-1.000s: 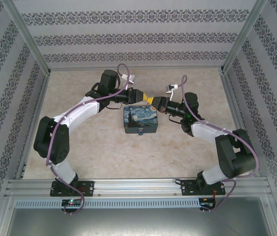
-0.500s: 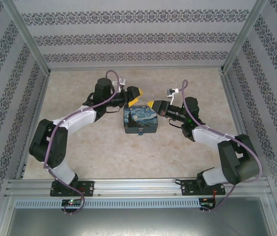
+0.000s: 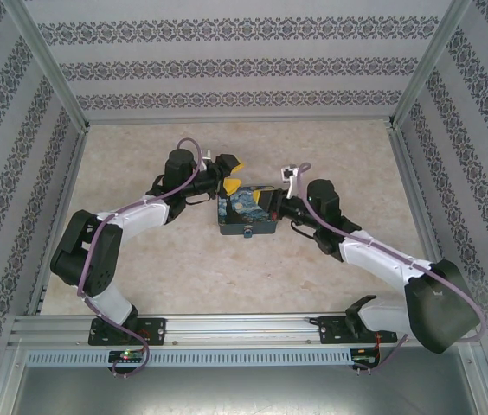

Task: Unlock the padlock with the key

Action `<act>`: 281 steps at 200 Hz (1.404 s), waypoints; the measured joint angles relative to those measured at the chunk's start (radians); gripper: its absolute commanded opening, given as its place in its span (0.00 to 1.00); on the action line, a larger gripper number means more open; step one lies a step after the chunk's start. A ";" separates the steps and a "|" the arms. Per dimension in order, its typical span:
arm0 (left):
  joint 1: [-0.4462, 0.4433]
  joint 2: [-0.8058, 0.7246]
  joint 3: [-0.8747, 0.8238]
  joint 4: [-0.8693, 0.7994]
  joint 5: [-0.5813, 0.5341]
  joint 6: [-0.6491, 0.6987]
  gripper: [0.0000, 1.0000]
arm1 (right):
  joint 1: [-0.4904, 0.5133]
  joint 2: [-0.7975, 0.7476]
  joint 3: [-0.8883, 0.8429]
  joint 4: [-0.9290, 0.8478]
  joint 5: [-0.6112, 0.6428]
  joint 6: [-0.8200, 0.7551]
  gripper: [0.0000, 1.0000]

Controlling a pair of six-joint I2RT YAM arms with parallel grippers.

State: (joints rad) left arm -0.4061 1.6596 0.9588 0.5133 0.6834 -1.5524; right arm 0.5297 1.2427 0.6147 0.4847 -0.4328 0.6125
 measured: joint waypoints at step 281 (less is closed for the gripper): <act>-0.122 0.018 0.045 -0.058 -0.064 -0.106 0.18 | 0.143 0.008 0.097 -0.180 0.445 -0.415 0.00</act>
State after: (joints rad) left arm -0.5285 1.6779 1.0039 0.4553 0.6189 -1.6585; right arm 0.6724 1.2507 0.7113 0.3046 0.0120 0.1974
